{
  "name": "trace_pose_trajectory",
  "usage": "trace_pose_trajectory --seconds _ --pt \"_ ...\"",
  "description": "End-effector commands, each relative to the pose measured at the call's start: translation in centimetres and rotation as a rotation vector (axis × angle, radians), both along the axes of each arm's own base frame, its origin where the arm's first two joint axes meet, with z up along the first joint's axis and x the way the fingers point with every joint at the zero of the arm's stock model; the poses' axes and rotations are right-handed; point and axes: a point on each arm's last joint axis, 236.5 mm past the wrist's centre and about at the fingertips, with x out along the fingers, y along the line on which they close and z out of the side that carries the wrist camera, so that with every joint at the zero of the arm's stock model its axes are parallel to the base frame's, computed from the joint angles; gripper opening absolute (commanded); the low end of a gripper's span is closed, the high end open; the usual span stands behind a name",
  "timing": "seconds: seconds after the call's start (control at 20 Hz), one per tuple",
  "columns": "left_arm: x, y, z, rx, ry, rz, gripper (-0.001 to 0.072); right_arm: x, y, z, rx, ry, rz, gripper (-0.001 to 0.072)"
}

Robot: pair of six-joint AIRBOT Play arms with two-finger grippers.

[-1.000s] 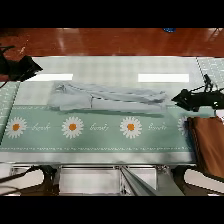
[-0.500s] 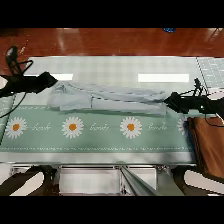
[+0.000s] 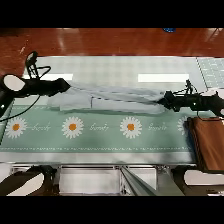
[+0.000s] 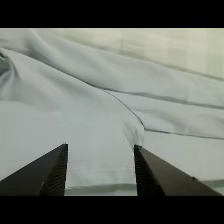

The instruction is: Fold the shirts.

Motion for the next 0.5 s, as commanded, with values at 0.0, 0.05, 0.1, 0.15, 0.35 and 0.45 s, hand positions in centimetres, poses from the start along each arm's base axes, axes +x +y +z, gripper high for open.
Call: trace_pose_trajectory --seconds 0.0,0.05,0.1,0.15,0.35,0.45 --pt "-0.4 -2.5 -1.4 -0.04 0.044 -0.034 0.0311 0.4 2.5 1.2 0.036 -0.048 0.101 0.0019" --pt "-0.4 -3.5 -1.6 -0.049 0.046 -0.062 0.0017 0.3 2.9 1.9 0.049 -0.053 0.13 0.0019" --pt "-0.3 -4.8 -1.4 -0.049 0.029 -0.118 0.0019 0.2 3.1 2.9 0.059 -0.066 0.15 0.0019" --pt "-0.1 -6.4 -1.1 -0.066 0.019 -0.154 0.0019 0.1 3.0 4.1 0.055 -0.087 0.16 0.0019" --pt "0.6 -15.3 -0.1 -0.085 -0.002 -0.344 0.0019 -2.8 2.4 10.1 -0.042 -0.146 0.223 0.0019" --pt "0.6 -20.6 -0.2 -0.09 -0.008 -0.445 0.0019 -5.0 2.6 14.3 -0.098 -0.221 0.248 0.0019"
